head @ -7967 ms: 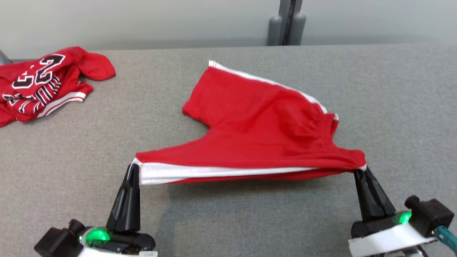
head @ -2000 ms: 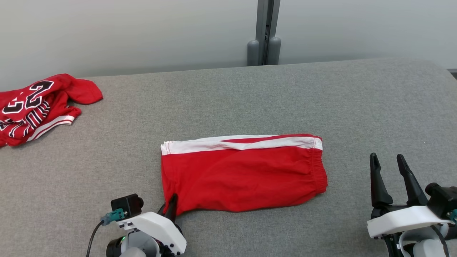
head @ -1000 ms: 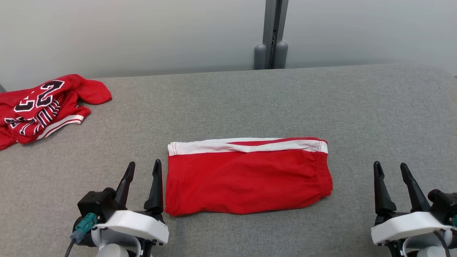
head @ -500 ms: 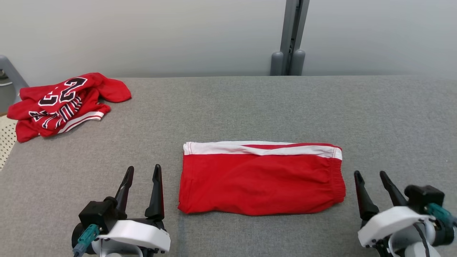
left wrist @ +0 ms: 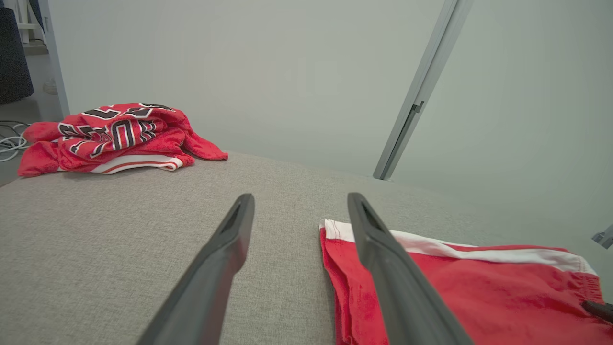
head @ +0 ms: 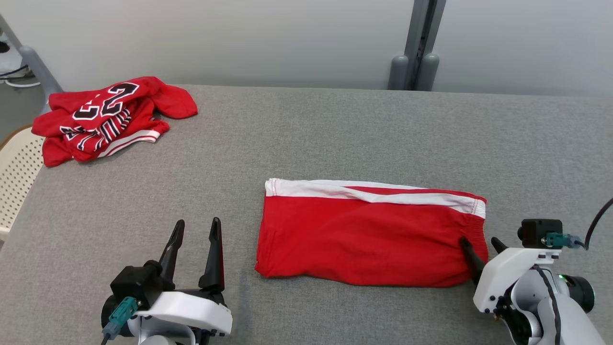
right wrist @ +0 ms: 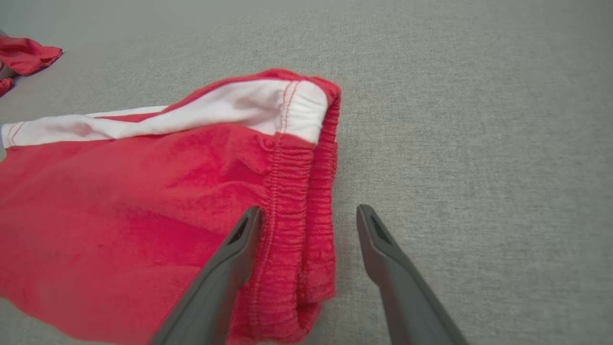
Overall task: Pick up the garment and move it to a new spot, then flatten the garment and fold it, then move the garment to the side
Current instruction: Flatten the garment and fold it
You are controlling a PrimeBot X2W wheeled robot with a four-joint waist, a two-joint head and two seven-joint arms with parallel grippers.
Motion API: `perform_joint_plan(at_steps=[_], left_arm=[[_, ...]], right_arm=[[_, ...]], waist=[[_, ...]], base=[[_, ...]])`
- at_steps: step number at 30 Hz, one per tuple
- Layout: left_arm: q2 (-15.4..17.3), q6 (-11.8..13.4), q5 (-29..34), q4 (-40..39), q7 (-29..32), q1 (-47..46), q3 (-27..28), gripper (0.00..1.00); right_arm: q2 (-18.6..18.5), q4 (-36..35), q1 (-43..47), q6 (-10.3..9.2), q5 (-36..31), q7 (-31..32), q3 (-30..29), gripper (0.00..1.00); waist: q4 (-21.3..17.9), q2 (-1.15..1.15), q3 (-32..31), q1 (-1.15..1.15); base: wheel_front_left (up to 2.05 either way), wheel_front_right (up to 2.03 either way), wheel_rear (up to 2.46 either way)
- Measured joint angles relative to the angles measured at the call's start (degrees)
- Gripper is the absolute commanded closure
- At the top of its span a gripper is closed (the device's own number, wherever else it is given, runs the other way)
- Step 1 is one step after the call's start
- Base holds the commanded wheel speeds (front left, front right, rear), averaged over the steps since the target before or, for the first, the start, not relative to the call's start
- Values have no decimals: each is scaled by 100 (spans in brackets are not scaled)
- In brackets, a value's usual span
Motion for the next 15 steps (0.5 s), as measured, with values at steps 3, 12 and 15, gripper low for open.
perform_joint_plan(at_steps=[3, 12, 15], left_arm=[[-7, -26, 29, 40, 0, -14, 36, 0], [-31, -84, 38, 121, 0, -80, 80, 0], [-33, -85, 46, 130, 0, -86, 98, 0]], right_arm=[[-21, 211, -151, 0, 348, 346, 46, 0], [-256, 571, -493, 0, 1173, 951, 299, 36], [-255, 666, -571, 0, 1452, 1091, 355, 63]], waist=[[52, 0, 50, 0], [146, 0, 100, 0], [148, 0, 111, 0]], base=[[0, 0, 0], [0, 0, 0], [0, 0, 0]])
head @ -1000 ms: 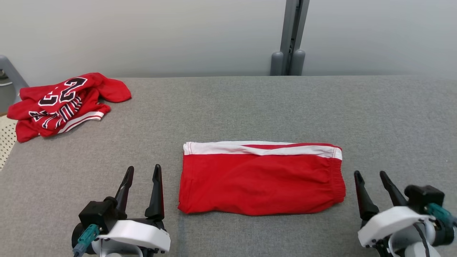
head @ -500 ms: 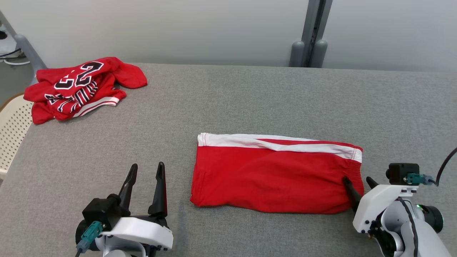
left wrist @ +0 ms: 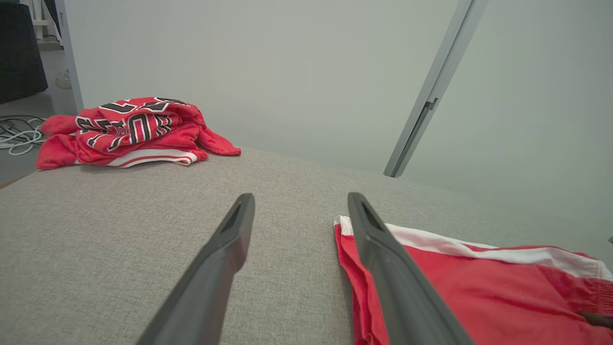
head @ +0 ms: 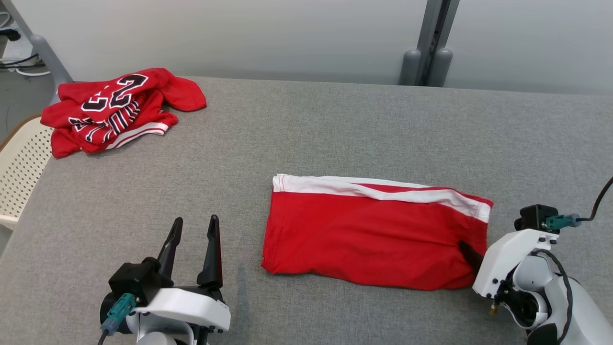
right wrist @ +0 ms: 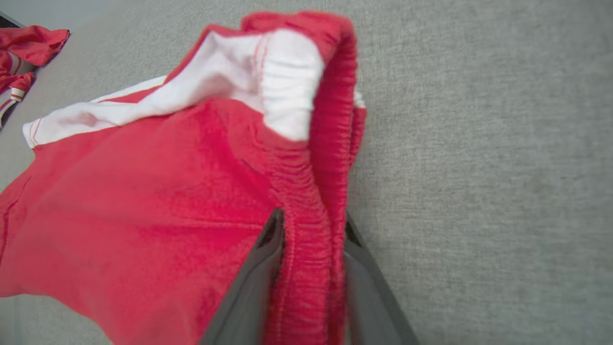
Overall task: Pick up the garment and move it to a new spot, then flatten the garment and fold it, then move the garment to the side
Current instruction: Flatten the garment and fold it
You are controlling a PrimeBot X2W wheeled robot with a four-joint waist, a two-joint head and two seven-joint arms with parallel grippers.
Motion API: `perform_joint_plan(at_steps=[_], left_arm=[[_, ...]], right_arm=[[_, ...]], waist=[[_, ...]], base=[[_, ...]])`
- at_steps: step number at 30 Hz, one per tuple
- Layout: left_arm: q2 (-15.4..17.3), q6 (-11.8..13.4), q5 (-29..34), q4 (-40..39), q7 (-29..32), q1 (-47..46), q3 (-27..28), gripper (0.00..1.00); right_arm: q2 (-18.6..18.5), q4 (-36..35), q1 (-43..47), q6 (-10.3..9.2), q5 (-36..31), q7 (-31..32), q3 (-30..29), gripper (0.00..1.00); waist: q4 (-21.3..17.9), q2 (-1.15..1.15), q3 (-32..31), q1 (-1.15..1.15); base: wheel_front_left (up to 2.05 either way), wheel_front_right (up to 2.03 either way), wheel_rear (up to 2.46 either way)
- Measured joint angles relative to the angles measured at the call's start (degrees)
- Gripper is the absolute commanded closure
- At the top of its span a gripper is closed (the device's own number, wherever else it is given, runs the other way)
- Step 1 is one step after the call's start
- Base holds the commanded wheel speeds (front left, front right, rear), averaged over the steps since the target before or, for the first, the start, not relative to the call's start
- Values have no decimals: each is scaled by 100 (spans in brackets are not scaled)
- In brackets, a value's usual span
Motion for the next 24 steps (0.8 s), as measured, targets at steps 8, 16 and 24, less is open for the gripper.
perform_joint_plan(at_steps=[8, 16, 24], left_arm=[[-5, -14, 31, 22, 0, -23, 10, 0], [-7, -14, 42, 51, 0, -8, -41, 0], [-9, -15, 41, 46, 0, 47, -143, 0]], right_arm=[[-93, 220, -168, 0, 370, 36, 199, 100], [-593, -120, -163, 0, 789, 166, 366, 100], [-1200, -345, -35, 0, 822, 428, 163, 100]], waist=[[-41, 0, 20, 1], [-248, 0, -69, 0], [-503, 0, -156, 0]], base=[[0, 0, 0], [0, 0, 0], [0, 0, 0]])
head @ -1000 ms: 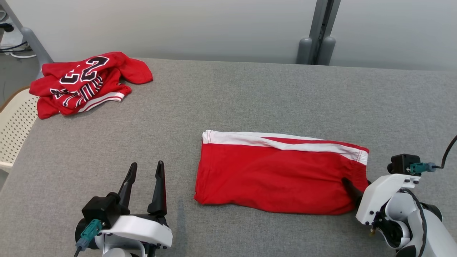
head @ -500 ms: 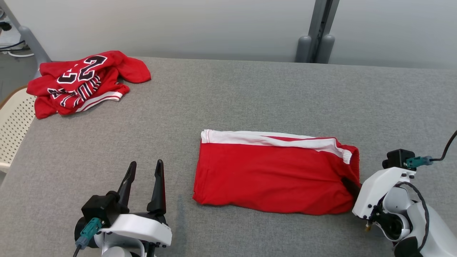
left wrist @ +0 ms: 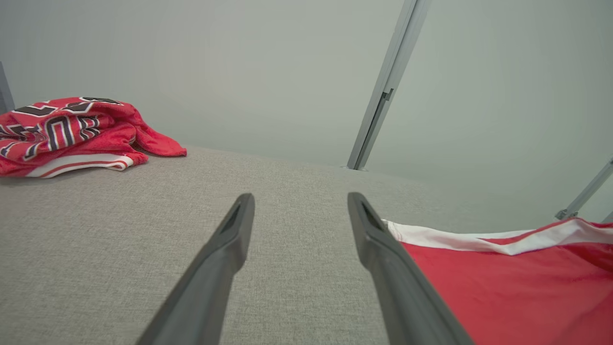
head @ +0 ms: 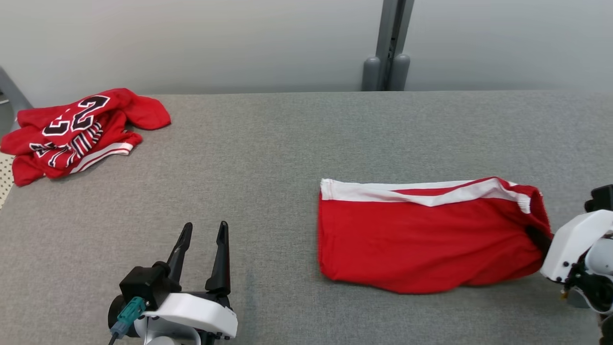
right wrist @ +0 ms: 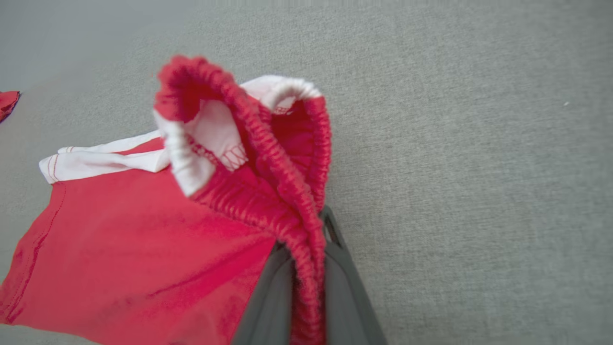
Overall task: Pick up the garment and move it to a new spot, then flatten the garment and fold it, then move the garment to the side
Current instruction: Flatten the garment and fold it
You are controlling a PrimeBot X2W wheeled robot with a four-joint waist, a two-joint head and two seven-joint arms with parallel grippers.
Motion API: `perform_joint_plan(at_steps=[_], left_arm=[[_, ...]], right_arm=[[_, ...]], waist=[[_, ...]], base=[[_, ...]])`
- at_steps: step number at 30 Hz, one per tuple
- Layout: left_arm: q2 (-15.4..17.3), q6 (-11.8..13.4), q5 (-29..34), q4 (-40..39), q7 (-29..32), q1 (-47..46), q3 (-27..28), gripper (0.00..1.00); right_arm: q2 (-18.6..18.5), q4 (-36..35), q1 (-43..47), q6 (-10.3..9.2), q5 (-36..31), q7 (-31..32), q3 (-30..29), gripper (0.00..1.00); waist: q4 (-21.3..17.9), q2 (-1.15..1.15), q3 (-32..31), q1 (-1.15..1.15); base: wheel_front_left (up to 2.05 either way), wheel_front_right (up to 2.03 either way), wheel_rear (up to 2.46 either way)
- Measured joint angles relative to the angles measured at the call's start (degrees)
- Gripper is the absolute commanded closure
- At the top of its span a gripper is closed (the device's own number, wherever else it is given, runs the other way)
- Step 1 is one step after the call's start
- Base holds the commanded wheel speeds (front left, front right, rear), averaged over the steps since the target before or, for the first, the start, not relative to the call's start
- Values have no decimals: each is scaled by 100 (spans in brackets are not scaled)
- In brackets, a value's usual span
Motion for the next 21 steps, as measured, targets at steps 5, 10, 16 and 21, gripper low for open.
perform_joint_plan(at_steps=[5, 10, 16, 21], left_arm=[[0, 0, -1, 7, 0, 19, -56, 0], [-1, -34, -2, 55, 0, 25, -113, 0], [-1, -43, -11, 107, 0, 25, -189, 0], [-1, -48, -14, 146, 0, 20, -220, 0]], right_arm=[[-98, -212, 98, 0, -12, 250, -208, 100], [177, -542, 190, 0, 141, 491, -341, 100], [573, -1051, 244, 0, 371, 837, -376, 100], [825, -1451, 260, 0, 432, 1063, -339, 100]], waist=[[-143, 0, -30, 0], [-217, 0, -63, 0], [-202, 0, -107, 0], [-133, 0, -126, 0]], base=[[0, 0, 0], [0, 0, 0], [0, 0, 0], [0, 0, 0]])
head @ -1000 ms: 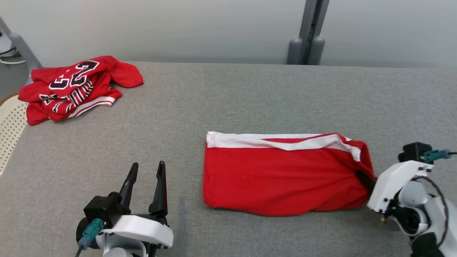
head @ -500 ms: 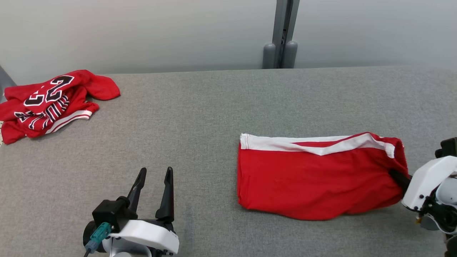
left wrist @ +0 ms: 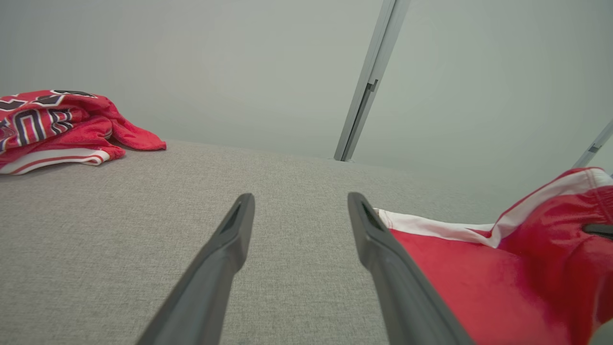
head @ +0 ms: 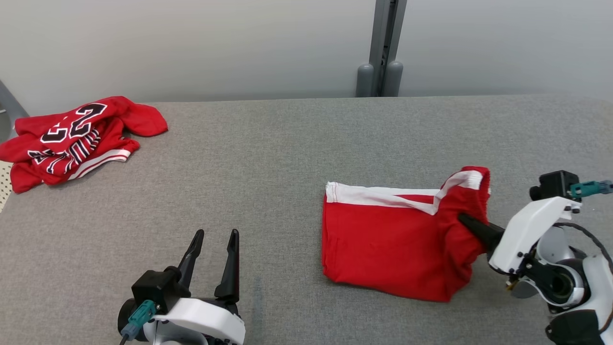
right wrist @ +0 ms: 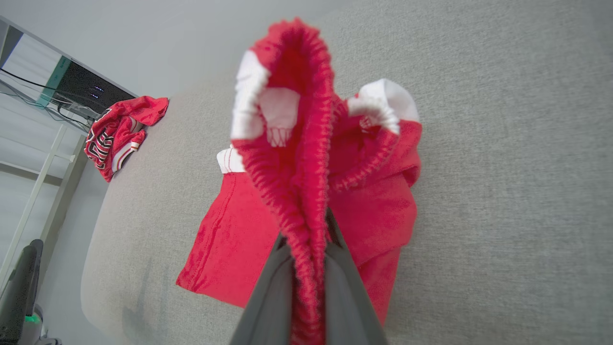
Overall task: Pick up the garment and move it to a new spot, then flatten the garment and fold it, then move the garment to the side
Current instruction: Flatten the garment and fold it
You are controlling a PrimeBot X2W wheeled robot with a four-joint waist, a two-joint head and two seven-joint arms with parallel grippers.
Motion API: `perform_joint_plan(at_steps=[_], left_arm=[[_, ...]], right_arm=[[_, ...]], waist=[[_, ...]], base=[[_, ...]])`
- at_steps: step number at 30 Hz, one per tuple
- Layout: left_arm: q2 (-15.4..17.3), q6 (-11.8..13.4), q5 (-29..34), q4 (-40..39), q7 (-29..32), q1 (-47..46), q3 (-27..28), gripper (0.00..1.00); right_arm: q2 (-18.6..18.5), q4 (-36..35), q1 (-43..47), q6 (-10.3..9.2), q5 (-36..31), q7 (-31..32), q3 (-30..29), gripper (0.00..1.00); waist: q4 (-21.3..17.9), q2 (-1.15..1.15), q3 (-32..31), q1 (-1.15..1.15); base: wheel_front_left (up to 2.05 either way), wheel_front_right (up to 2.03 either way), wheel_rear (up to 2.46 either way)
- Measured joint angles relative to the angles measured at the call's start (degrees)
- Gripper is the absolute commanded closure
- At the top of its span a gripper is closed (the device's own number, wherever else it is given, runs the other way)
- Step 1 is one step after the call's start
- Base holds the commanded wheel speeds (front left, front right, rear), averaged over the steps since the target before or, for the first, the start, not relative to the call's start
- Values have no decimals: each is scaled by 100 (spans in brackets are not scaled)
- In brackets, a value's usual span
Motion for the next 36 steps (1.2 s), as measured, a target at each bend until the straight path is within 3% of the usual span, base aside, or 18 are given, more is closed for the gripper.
perform_joint_plan(at_steps=[6, 12, 18, 23, 28, 31, 32, 33, 36], left_arm=[[0, 0, -47, 1, 0, -31, -44, 0], [0, 2, -110, -2, 0, -111, -137, 0], [2, 9, -201, 2, 0, -205, -254, 0], [1, 19, -299, 10, 0, -261, -385, 0], [-1, 43, -354, 12, 0, -337, -458, 0], [0, 57, -377, 19, 0, -354, -475, 0], [-1, 57, -398, 19, 0, -358, -474, 0], [0, 58, -398, 19, 0, -359, -474, 0], [-1, 59, -400, 23, 0, -360, -479, 0]], right_arm=[[389, -82, -93, 0, -49, 147, 20, 100], [652, 281, -392, -1, -227, 135, 202, 100], [709, 918, -670, -1, -144, -73, 425, 100], [722, 1657, -1019, -1, 397, -463, 928, 100], [720, 2321, -1356, -1, 457, -773, 1338, 98], [717, 2626, -1511, -1, 616, -949, 1556, 53], [720, 2685, -1573, -1, 671, -989, 1641, 10], [720, 2728, -1623, -1, 736, -1056, 1735, 0], [724, 2815, -1727, -1, 922, -1203, 2009, 0]], waist=[[94, 0, 12, 0], [219, 0, 51, 0], [384, 0, 98, 0], [550, 0, 153, 0], [645, 0, 193, 0], [699, 0, 205, 0], [711, 0, 206, 0], [719, 0, 206, 0], [733, 0, 200, 0]], base=[[0, 0, 0], [0, 0, 0], [0, 0, 0], [0, 0, 0], [0, 0, 0], [0, 0, 0], [0, 0, 0], [0, 0, 0], [0, 0, 0]])
